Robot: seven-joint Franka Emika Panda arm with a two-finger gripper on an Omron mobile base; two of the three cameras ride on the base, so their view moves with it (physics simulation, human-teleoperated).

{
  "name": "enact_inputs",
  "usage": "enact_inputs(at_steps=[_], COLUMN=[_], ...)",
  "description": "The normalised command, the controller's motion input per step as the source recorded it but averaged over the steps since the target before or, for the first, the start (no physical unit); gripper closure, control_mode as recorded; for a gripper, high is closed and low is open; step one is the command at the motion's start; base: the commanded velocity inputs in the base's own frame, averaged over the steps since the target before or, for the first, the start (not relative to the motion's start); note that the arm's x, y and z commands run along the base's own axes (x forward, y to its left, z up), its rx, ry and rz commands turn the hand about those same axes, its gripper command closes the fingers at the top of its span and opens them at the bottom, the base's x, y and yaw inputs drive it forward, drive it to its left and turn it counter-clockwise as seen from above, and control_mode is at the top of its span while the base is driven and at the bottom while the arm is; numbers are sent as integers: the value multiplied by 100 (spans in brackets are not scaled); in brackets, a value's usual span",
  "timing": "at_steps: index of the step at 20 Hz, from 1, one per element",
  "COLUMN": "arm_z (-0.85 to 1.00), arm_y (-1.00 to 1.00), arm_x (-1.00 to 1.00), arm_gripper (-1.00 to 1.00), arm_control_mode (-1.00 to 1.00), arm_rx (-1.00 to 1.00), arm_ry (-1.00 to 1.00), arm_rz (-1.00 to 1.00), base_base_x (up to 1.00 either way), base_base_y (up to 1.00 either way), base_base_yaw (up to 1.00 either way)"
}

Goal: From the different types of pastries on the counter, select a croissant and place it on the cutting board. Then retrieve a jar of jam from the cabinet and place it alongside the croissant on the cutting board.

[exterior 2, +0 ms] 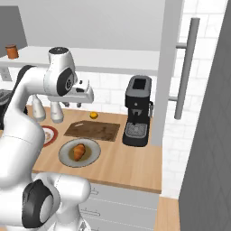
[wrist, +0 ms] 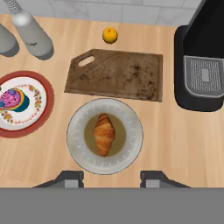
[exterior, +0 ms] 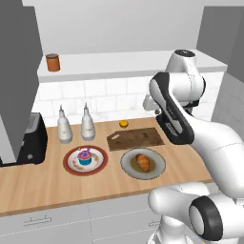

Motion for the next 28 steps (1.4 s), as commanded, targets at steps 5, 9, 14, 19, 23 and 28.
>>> enact_inputs(at_steps=[5,9,14,19,23,28], arm_z=[0,7,42,66,64,58], arm_y=[20,76,100,75,34,55], arm_x=[-2,-25,-28,-1,26,27], arm_gripper=[-100,-100,-100,-100,-100,-100], arm_control_mode=[-100,-100,-100,-100,-100,-100], arm_rx=[0,0,-7,-4,2,2], arm_ry=[0,-6,-29,-35,-8,-6], arm_rz=[0,0,12,32,36,25], base_base_x=[0,0,0,0,0,0], base_base_y=[0,0,0,0,0,0], base_base_yaw=[0,0,0,0,0,0])
